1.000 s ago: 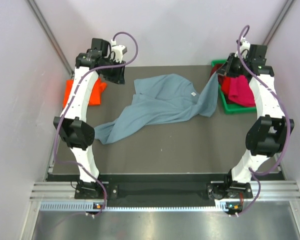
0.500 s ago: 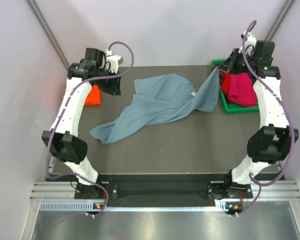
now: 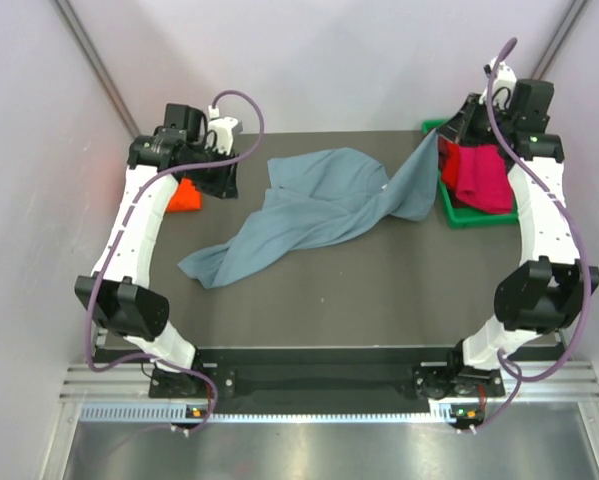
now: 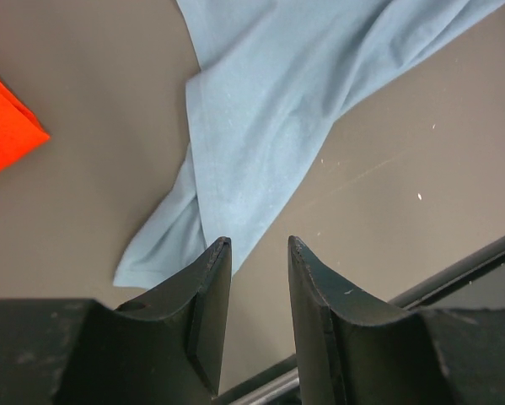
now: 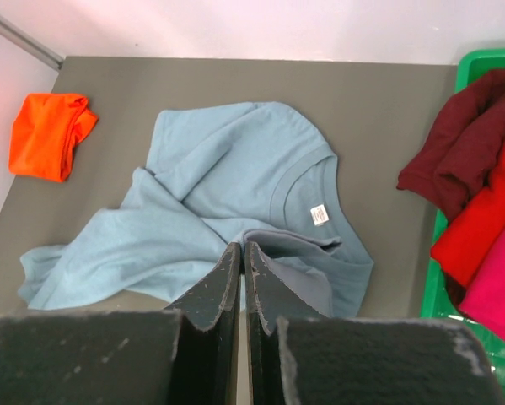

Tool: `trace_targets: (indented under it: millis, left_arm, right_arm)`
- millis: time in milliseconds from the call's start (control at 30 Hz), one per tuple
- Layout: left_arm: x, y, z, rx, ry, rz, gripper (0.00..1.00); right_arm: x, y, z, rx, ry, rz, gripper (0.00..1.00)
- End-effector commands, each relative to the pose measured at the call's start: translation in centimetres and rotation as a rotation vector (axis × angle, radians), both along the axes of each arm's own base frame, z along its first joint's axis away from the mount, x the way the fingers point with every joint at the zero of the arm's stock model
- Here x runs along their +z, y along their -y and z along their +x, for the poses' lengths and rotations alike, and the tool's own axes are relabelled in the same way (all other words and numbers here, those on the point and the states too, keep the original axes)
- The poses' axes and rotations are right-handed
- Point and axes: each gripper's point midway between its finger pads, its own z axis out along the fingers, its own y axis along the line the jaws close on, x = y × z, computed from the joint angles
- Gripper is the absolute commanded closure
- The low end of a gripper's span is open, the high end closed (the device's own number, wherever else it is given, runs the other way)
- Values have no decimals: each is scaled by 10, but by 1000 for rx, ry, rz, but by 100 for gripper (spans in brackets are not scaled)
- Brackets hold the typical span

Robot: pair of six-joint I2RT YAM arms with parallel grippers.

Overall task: Fold and stack the t-shirts
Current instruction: Flatten the tshirt out

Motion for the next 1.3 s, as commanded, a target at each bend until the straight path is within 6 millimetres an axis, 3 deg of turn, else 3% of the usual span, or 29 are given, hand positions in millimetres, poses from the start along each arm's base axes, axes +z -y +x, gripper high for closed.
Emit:
trace_targets:
  millis: [0, 33, 67, 100, 133, 167, 300, 400, 500, 567, 600, 633, 700, 733, 767, 800, 867, 900, 1000, 1100, 1133, 1167, 1200, 1233, 1267]
  left_arm:
    - [-5, -1, -4, -8, -5, -4, 61]
    - [119, 18, 111, -9, 692, -116, 61]
    - [118, 25, 108, 81, 616, -245, 61]
    - [118, 19, 109, -3, 687, -130, 1]
    - [122, 18, 110, -20, 721, -109, 1]
    - [131, -18, 122, 153, 785, 14, 1]
    - [149, -21, 107, 65, 899, 100, 1]
    - [141, -28, 105, 80, 847, 134, 1]
    - [134, -34, 96, 105, 824, 147, 1]
    - [135, -35, 91, 115, 841, 142, 48]
    - [127, -39, 83, 138, 831, 140, 92]
    - [126, -45, 80, 187, 832, 131, 100]
    - [117, -45, 68, 211, 812, 98, 100]
    - [115, -46, 64, 216, 805, 92, 100]
    - [113, -46, 60, 222, 799, 82, 94]
    - [109, -43, 50, 207, 788, 61, 48]
    - [103, -41, 40, 199, 774, 39, 9]
    - [100, -37, 35, 178, 760, 28, 1]
    - [88, -28, 30, 144, 721, -10, 1]
    - [73, -23, 40, 153, 679, -38, 1]
    - [69, -18, 43, 128, 670, -46, 2]
    - [55, -13, 52, 105, 637, -48, 10]
    - [48, -10, 56, 112, 613, -63, 26]
    - [29, -5, 65, 118, 556, -86, 45]
    - [24, -1, 69, 111, 536, -100, 83]
  right_arm:
    - [22, -14, -10, 40, 69, 9, 100]
    - [16, -14, -10, 42, 53, 13, 100]
    - [14, -14, -10, 44, 45, 5, 100]
    - [10, -13, -8, 40, 36, 0, 100]
    - [8, -11, -7, 40, 35, -10, 100]
    - [8, -10, -6, 49, 43, -38, 100]
    - [1, -3, 9, 24, 42, -82, 100]
    - [-14, 3, 12, 10, 28, -128, 100]
    - [-40, -6, 13, 44, -48, -107, 100]
    - [-43, -15, 16, 49, -69, -64, 100]
    - [-43, -18, 16, 51, -77, -42, 100]
    - [-45, -22, 13, 59, -82, -20, 100]
    - [-29, -25, 8, 53, -32, -14, 100]
    - [-35, -25, 3, 50, -41, -8, 100]
    - [-30, -25, 1, 56, -11, -16, 100]
    - [-25, -25, -7, 62, 12, -26, 100]
    - [-24, -27, -14, 71, 26, -25, 100]
    - [-18, -30, -21, 90, 44, -22, 100]
    - [-16, -32, -27, 97, 45, -14, 100]
    - [-9, -34, -32, 100, 56, -4, 100]
    - [-10, -34, -34, 100, 51, 1, 100]
    - [-8, -35, -36, 99, 53, 6, 100]
    - [-10, -35, -37, 100, 47, 8, 100]
    - [-11, -35, -38, 101, 45, 7, 100]
    - [-9, -35, -40, 100, 49, 5, 100]
